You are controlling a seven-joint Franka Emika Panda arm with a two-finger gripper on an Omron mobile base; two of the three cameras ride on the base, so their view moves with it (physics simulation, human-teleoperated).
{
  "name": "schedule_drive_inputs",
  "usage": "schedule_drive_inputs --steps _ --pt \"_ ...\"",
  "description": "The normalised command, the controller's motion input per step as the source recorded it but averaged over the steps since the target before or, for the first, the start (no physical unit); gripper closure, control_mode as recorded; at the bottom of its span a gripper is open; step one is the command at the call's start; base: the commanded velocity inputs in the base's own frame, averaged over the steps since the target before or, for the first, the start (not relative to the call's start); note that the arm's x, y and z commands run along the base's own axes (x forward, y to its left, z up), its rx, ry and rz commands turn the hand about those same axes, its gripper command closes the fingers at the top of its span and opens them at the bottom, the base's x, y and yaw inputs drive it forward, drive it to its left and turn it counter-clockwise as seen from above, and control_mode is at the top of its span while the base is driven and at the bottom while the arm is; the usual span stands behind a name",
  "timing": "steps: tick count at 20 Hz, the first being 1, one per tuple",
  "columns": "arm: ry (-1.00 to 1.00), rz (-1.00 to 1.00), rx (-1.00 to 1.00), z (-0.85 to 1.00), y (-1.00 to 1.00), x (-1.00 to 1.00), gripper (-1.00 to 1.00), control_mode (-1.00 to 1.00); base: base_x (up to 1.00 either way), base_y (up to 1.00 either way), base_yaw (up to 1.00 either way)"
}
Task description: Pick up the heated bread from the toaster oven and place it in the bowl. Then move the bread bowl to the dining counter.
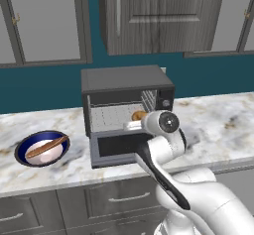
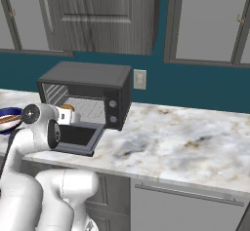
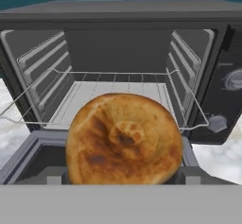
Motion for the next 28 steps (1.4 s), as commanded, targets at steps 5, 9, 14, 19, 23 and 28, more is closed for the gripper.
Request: schedule_drive_inputs --steps 5,9,14,19,23,28 --pt "0.07 0.03 0.0 0.61 0.07 -0.55 1.0 -1.0 0.0 0.0 0.0" --pt "0.06 0.11 0.0 0.79 0.29 -0.72 1.0 -1.0 0.0 0.0 0.0" --pt "0.15 0.15 -0.02 0.28 0.59 -0.5 1.0 -1.0 0.0 0.0 0.0" --pt "0.3 0.11 -0.11 -0.06 1.0 0.0 1.0 -1.0 0.0 0.0 0.0" --pt "0.36 0.05 -0.16 -0.07 1.0 0.03 1.0 -1.0 0.0 0.0 0.0" --pt "0.09 0.11 -0.05 -0.5 1.0 0.12 1.0 -1.0 0.0 0.0 0.0"
